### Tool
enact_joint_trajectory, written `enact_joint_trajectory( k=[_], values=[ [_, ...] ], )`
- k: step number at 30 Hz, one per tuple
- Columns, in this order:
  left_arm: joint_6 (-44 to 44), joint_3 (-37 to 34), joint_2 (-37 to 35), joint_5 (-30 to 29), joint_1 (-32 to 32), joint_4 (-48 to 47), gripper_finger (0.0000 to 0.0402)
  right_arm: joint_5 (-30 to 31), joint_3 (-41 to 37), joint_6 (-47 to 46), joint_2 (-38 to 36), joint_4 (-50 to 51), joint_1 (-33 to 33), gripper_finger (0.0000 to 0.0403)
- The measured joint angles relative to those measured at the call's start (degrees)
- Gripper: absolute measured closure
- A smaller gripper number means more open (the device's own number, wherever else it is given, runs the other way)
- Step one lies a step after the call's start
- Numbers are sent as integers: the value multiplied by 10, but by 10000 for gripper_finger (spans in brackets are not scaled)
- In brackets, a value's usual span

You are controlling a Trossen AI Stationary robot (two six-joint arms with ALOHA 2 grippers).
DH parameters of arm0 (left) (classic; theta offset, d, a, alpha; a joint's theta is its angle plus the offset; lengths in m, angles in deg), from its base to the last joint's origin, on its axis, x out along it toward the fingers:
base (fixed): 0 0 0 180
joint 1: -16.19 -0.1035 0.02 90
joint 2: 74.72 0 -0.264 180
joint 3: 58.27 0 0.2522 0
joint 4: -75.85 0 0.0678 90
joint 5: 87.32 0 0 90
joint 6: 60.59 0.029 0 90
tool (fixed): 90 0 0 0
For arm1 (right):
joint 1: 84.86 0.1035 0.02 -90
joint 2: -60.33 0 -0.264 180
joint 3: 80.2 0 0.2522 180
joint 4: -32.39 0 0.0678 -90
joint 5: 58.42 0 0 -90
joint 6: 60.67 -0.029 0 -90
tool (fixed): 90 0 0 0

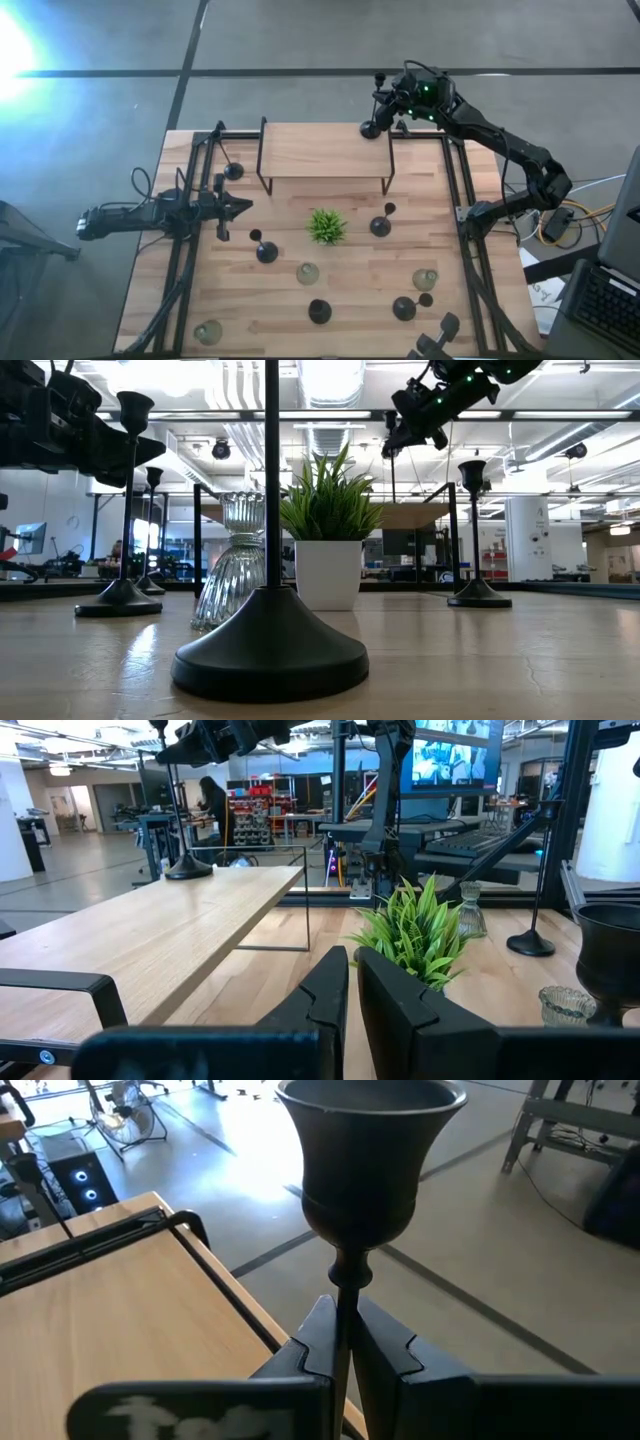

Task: Pick & Place candle stick holders
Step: Put the large black candle holder on the shelf

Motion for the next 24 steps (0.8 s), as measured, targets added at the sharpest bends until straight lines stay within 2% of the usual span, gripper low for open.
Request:
enact_joint_trajectory(
  k=[10,18,24],
  values=[
    [0,0,0,0,0,0,369,-3,0,-13,-1,1,0,345],
    [0,0,0,0,0,0,369,-3,0,-3,-18,33,0,278],
    [0,0,0,0,0,0,369,-3,0,14,-63,82,0,230]
  ],
)
